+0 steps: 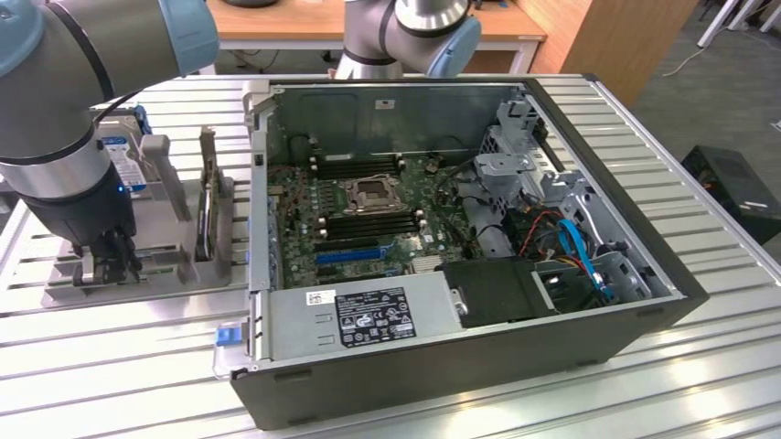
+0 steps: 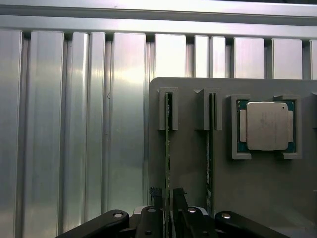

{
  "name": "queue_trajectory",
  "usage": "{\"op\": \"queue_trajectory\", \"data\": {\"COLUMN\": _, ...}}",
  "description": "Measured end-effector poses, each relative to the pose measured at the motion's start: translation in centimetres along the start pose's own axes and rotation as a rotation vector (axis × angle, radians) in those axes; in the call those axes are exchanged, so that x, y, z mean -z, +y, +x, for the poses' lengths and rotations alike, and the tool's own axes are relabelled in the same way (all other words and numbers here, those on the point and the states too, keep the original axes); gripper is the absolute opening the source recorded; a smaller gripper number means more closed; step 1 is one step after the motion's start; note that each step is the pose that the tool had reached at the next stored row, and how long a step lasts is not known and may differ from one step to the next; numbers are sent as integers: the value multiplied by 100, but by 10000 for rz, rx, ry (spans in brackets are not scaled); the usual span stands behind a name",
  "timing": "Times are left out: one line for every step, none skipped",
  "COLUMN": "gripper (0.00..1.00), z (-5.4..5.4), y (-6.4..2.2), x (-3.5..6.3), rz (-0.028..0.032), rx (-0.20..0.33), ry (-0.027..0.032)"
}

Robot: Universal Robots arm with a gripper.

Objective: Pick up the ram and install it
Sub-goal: 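Pick up the ram and move it above insertion slot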

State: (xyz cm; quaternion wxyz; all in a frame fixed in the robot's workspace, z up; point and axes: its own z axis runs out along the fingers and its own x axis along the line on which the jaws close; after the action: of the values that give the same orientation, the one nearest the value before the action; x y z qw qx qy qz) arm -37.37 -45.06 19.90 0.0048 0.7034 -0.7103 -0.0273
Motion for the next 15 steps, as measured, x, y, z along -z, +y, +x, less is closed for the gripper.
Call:
{"op": "queue_trajectory", "data": {"gripper": 23, "z": 0, "y": 0, "x": 0, "rz": 0, "rx": -1, "ry": 0}}
{"op": "queue_trajectory", "data": {"gripper": 23, "z": 0, "y": 0, "x": 0, "rz": 0, "rx": 0, "ry": 0}}
{"op": "queue_trajectory", "data": {"gripper": 23, "z": 0, "y": 0, "x": 0, "rz": 0, "rx": -1, "ry": 0}}
{"op": "queue_trajectory", "data": {"gripper": 23, "z": -1, "y": -1, "x": 0, "rz": 1, "rx": -1, "ry": -1}}
{"op": "queue_trajectory", "data": {"gripper": 23, "z": -1, "y": -2, "x": 0, "rz": -1, "rx": -2, "ry": 0}}
{"op": "queue_trajectory", "data": {"gripper": 23, "z": 0, "y": -3, "x": 0, "rz": 0, "rx": 0, "ry": 0}}
{"op": "queue_trajectory", "data": {"gripper": 23, "z": 0, "y": -3, "x": 0, "rz": 0, "rx": -1, "ry": 0}}
{"op": "queue_trajectory", "data": {"gripper": 23, "z": 0, "y": -5, "x": 0, "rz": 1, "rx": 0, "ry": 0}}
{"op": "queue_trajectory", "data": {"gripper": 23, "z": -1, "y": -7, "x": 0, "rz": 1, "rx": 0, "ry": -1}}
{"op": "queue_trajectory", "data": {"gripper": 23, "z": 0, "y": -7, "x": 0, "rz": 1, "rx": 0, "ry": -1}}
{"op": "queue_trajectory", "data": {"gripper": 23, "z": 0, "y": -7, "x": 0, "rz": 0, "rx": -1, "ry": 0}}
{"op": "queue_trajectory", "data": {"gripper": 23, "z": -1, "y": -7, "x": 0, "rz": 0, "rx": -1, "ry": 0}}
{"op": "queue_trajectory", "data": {"gripper": 23, "z": 0, "y": -7, "x": 0, "rz": 0, "rx": -1, "ry": 0}}
{"op": "queue_trajectory", "data": {"gripper": 23, "z": 0, "y": -7, "x": 0, "rz": 0, "rx": 0, "ry": 0}}
{"op": "queue_trajectory", "data": {"gripper": 23, "z": 0, "y": -7, "x": 0, "rz": 0, "rx": -1, "ry": 0}}
